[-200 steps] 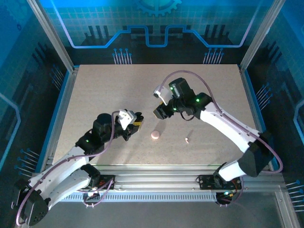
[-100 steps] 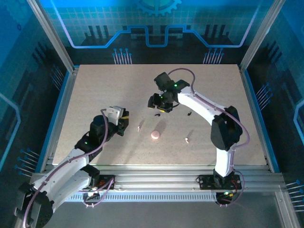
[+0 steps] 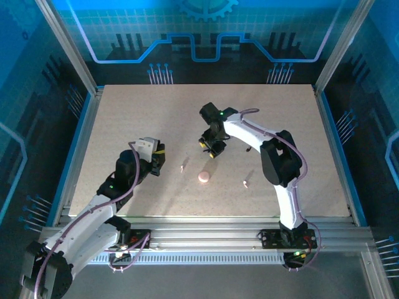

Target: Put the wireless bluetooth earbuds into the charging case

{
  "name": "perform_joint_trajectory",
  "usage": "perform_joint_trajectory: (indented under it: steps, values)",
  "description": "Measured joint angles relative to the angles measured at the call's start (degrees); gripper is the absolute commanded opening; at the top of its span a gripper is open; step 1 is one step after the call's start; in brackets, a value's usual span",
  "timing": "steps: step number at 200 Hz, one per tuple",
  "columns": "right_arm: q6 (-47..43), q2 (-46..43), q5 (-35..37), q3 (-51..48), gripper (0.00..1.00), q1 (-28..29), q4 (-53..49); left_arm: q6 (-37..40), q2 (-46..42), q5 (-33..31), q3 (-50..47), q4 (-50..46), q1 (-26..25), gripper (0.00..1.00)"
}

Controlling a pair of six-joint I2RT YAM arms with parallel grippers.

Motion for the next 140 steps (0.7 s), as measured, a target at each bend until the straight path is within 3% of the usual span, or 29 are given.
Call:
perform_joint_trajectory:
  steps: [53, 140]
  values:
    - [11.2, 3.2, 1.0, 2.3, 0.49, 0.0, -3.0, -0.2, 0.0, 0.0, 0.0, 0.2, 0.9, 0.19]
    - [15.1, 7.6, 2.2, 7.6, 0.45, -1.2, -3.7, -0.2, 0.0, 0.0, 0.0, 1.1, 1.3, 0.20]
